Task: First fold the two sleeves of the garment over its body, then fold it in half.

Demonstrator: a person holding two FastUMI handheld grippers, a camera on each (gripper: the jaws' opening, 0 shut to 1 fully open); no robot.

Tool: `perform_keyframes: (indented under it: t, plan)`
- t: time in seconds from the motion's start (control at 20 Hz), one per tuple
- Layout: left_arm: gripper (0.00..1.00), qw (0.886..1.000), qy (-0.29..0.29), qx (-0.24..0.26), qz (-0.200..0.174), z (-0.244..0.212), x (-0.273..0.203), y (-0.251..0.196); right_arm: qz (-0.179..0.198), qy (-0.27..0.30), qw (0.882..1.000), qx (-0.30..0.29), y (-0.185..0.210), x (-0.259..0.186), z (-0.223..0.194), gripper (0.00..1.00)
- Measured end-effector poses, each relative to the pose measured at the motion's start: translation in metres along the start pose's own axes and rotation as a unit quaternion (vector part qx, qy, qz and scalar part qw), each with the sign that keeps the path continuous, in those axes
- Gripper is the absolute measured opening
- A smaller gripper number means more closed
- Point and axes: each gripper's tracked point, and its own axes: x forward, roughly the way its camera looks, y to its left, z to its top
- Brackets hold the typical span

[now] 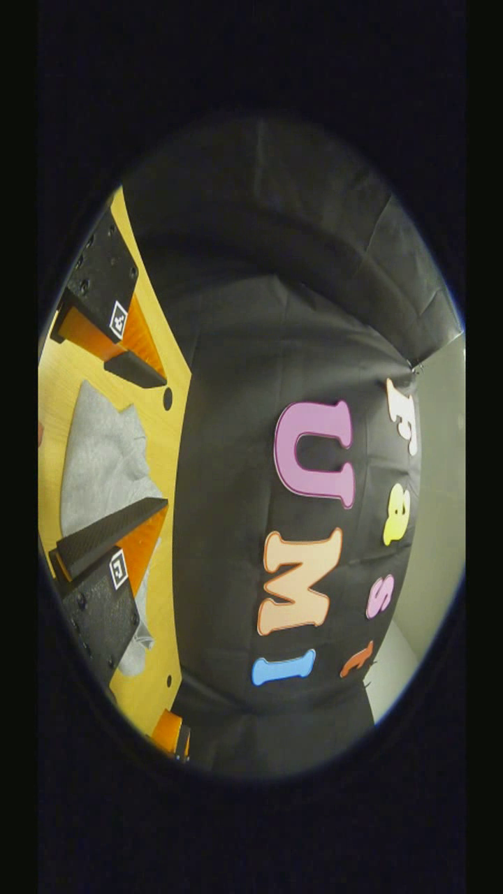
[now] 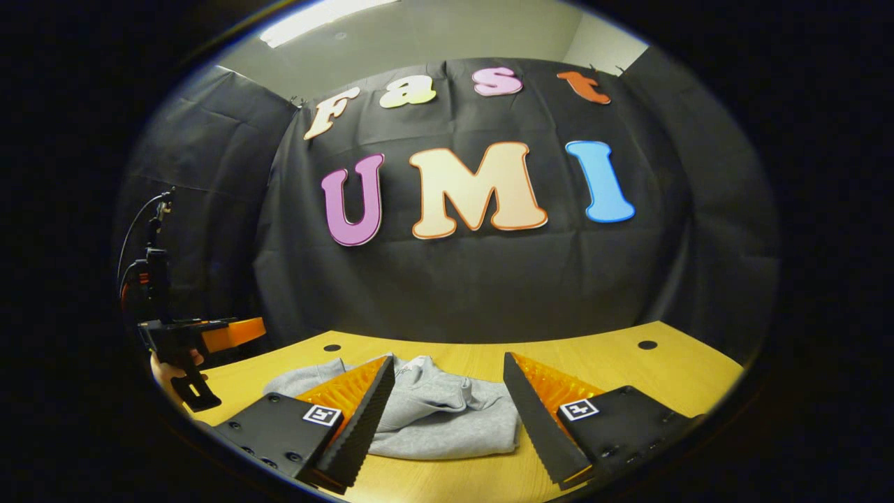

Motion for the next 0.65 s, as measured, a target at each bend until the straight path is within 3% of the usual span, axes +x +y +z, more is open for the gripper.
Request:
perform_keyframes:
  t: [0.05, 0.1, 0.25, 0.65]
  plan:
    - [0.95, 1.000, -0.007, 0.005, 0.002, -0.003, -0.010, 0.004, -0.007, -0.010, 1.000, -0.004, 0.000, -0.009, -0.002, 0.97]
    - [0.89, 1.000, -0.010, 0.006, 0.001, -0.004, -0.022, 0.006, -0.014, -0.019, 1.000, -0.008, -0.001, -0.020, -0.005, 0.97]
    - [0.93, 1.000, -0.024, 0.001, 0.003, -0.018, -0.047, 0.010, -0.036, -0.034, 0.999, -0.012, -0.003, -0.043, -0.019, 0.97]
    - [0.93, 0.999, -0.017, 0.012, 0.041, -0.061, -0.066, 0.045, -0.083, -0.004, 0.996, 0.013, -0.020, -0.067, -0.073, 0.97]
